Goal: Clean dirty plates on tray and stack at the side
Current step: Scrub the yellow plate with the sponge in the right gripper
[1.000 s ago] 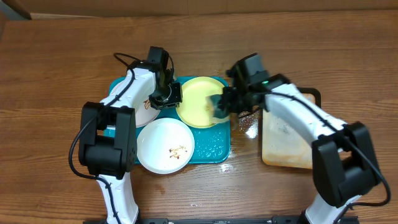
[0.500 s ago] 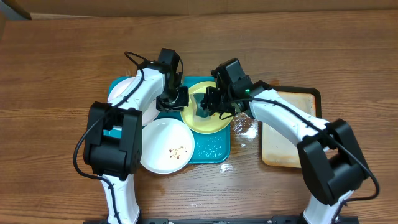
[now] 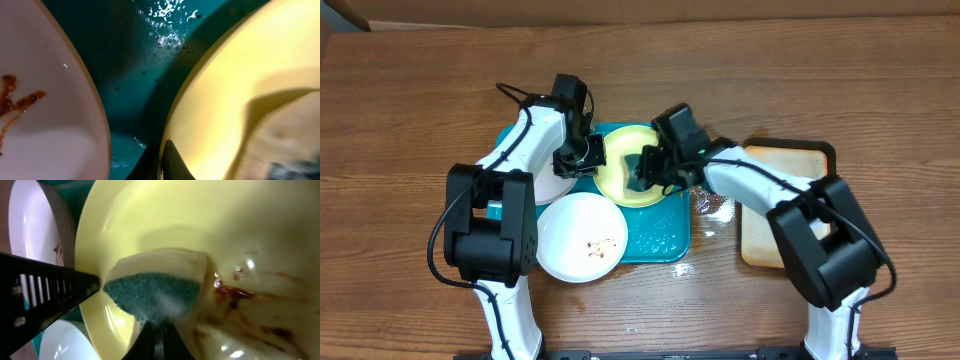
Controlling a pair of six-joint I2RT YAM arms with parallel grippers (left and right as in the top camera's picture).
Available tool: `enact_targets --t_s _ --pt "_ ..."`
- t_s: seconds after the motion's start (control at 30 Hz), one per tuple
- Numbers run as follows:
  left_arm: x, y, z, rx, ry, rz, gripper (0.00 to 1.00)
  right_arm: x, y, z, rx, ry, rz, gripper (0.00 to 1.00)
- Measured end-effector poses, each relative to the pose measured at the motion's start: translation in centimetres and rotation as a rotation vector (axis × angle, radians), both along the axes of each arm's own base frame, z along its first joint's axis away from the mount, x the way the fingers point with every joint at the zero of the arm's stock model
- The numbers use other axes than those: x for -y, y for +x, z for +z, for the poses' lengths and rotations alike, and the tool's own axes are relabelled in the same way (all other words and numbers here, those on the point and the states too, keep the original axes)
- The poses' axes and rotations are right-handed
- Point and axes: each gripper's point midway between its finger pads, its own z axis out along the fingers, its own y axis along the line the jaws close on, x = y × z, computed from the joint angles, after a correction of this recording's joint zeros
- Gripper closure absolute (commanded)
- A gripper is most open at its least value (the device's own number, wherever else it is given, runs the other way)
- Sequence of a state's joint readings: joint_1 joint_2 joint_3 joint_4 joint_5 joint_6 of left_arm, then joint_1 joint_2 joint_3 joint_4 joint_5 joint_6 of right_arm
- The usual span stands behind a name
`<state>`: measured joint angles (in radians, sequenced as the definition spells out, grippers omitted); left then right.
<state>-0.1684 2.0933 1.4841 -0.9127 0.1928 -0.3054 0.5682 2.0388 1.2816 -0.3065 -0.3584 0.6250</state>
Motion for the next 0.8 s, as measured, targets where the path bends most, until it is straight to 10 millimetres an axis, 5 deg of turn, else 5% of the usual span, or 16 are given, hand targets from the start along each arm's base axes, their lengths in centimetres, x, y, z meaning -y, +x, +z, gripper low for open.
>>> enact_targets --t_s 0.2,0.47,0.7,0.8 --pt "0.1 0.0 0.0 0.000 0.004 -0.002 0.96 -1.5 -0.8 -0.5 0.022 -0.023 0.010 0.96" --pt "0.8 -0.4 0.0 -0.008 0.001 -0.018 0.96 2.4 -1.0 -1.7 -0.022 -0.219 -0.077 0.96" --pt "0.9 -0.4 0.0 -0.009 -0.002 -0.020 0.96 7.3 0.9 -1.7 -0.011 -0.333 -0.183 0.96" --pt "0.9 -0.4 0.0 -0.009 -0.002 -0.020 0.96 7.7 1.3 -1.6 0.001 -0.344 -0.186 0.96"
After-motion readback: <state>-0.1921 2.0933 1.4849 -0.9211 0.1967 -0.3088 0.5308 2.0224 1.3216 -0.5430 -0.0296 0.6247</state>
